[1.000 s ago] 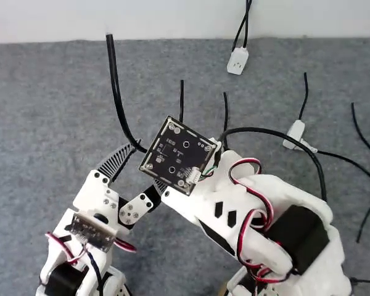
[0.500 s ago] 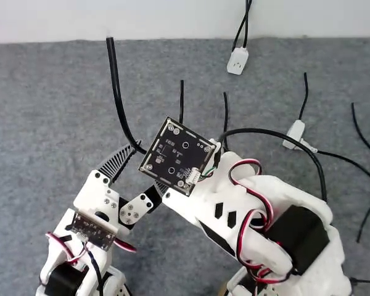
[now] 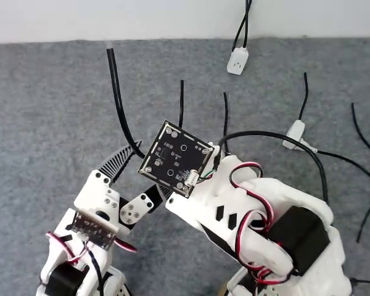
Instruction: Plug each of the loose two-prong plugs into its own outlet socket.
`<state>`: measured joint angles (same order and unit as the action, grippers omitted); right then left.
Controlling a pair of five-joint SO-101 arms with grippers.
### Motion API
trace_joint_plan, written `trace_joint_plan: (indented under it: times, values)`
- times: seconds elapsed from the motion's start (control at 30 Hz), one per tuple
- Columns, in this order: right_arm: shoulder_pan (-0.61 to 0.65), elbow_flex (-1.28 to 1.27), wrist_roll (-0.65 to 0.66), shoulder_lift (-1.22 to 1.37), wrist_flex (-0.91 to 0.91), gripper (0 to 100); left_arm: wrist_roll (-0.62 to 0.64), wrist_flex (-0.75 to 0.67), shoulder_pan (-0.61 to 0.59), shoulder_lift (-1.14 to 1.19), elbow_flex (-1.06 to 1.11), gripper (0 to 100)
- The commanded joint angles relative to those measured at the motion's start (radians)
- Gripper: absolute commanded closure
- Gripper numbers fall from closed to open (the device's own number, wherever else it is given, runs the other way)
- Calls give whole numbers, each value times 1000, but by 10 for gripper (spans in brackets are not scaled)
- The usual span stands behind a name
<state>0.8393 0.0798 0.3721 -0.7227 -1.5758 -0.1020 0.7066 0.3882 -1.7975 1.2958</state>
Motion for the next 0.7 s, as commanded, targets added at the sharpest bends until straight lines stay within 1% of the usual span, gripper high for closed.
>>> trace_joint_plan:
  times: [0.0,0.2,0.3,0.4,0.67]
  values:
    - [-1,-5,-3,-35,-15,991,9,3,-12,-15,-51,731]
    - [-4,-101,-2,-140,-10,991,9,3,-12,-15,-51,731]
    - [-53,-167,-2,-191,-4,991,9,3,-12,-15,-51,731]
    - [-90,-210,31,-240,-2,991,9,3,-12,-15,-50,731]
    - [-96,-299,32,-318,18,991,9,3,-12,-12,-47,731]
